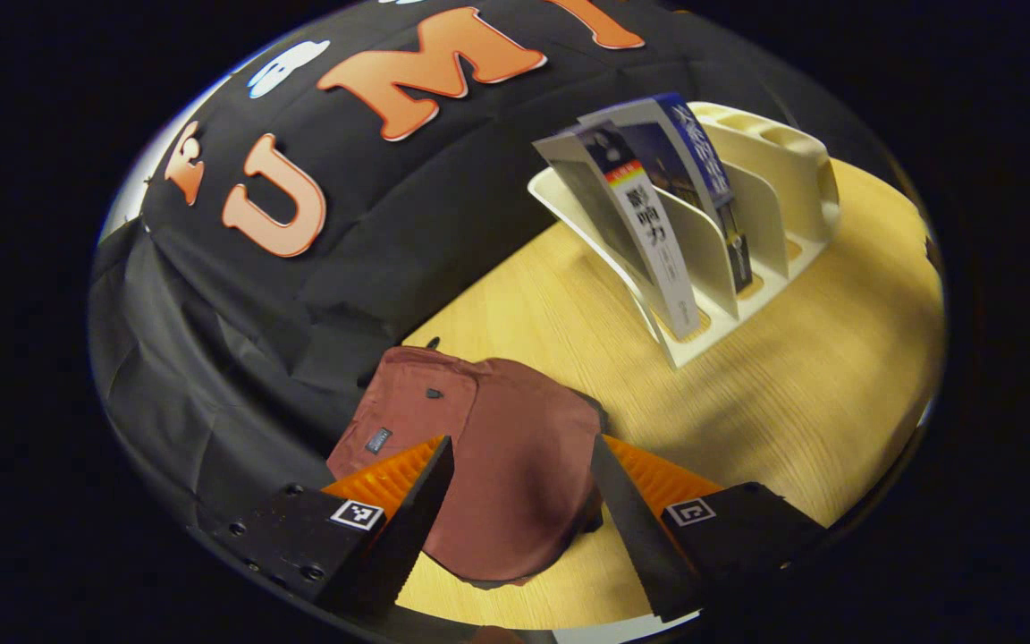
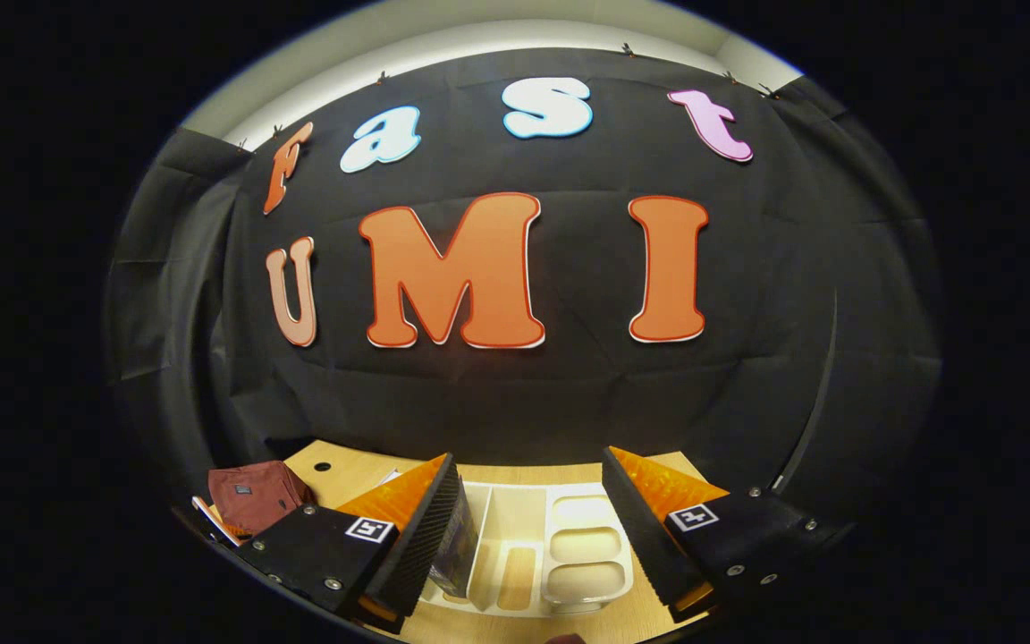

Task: Open the schoolbag, grab two books from the bookshelf and put them into the schoolbag.

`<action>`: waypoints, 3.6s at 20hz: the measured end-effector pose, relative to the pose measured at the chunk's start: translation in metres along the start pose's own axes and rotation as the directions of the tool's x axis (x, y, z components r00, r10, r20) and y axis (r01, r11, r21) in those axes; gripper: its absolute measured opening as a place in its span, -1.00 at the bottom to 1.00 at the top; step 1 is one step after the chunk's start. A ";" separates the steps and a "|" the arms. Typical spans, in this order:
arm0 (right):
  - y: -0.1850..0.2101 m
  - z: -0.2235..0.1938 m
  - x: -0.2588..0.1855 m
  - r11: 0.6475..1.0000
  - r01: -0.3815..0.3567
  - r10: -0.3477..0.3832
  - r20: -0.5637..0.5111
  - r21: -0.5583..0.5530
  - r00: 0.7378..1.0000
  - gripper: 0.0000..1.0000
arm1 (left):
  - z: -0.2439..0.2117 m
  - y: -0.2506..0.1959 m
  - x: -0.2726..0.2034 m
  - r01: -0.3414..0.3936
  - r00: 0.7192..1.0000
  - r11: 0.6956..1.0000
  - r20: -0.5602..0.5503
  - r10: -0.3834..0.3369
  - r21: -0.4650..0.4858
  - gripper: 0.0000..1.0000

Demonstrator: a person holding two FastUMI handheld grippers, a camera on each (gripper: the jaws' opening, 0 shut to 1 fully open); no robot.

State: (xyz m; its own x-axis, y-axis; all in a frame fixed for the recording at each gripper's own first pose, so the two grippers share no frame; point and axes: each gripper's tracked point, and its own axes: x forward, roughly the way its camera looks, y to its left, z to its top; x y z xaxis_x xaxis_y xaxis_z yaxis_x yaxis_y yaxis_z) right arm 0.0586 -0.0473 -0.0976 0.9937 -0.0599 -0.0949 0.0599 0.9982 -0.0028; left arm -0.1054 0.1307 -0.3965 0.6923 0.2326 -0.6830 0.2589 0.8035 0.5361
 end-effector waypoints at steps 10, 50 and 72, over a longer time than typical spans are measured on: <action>0.000 -0.016 0.009 1.000 -0.001 0.001 -0.031 0.015 1.000 0.90 | -0.061 -0.011 0.039 -0.054 0.989 0.990 -0.131 0.071 0.128 0.96; 0.084 -0.015 0.023 1.000 -0.028 0.030 -0.123 0.012 0.992 0.91 | 0.004 0.134 0.050 0.200 0.954 0.973 -0.203 -0.220 -0.115 -0.89; 0.205 -0.125 0.107 0.998 -0.054 0.058 -0.689 0.026 0.722 0.93 | 0.012 0.191 0.071 0.373 0.909 0.920 -0.152 -0.389 -0.121 -0.90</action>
State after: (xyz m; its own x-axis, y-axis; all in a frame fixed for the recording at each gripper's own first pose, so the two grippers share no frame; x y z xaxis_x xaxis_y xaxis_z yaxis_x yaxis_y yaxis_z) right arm 0.1649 0.1518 -0.2326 0.6556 0.0161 -0.7549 0.0083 0.9996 0.0285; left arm 0.0014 0.2938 -0.3361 0.4258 -0.0177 -0.9047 0.4154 0.8921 0.1781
